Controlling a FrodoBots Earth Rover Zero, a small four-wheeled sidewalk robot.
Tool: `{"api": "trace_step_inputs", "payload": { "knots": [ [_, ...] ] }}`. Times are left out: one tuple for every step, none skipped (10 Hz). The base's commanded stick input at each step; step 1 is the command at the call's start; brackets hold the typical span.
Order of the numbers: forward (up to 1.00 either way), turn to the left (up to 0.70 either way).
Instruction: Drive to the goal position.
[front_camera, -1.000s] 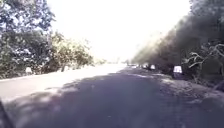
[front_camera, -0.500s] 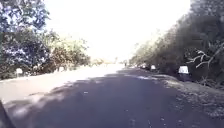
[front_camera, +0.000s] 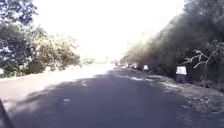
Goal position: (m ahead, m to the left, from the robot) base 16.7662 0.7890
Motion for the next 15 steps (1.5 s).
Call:
{"api": "trace_step_inputs", "payload": {
  "knots": [
    [1.00, 0.00],
    [1.00, 0.00],
    [1.00, 0.00],
    [1.00, 0.00],
    [1.00, 0.00],
    [1.00, 0.00],
    [1.00, 0.00],
    [1.00, 0.00],
    [1.00, 0.00],
    [1.00, 0.00],
    [1.00, 0.00],
    [1.00, 0.00],
    [1.00, -0.05],
    [1.00, -0.16],
    [1.00, 0.00]
  ]
}}
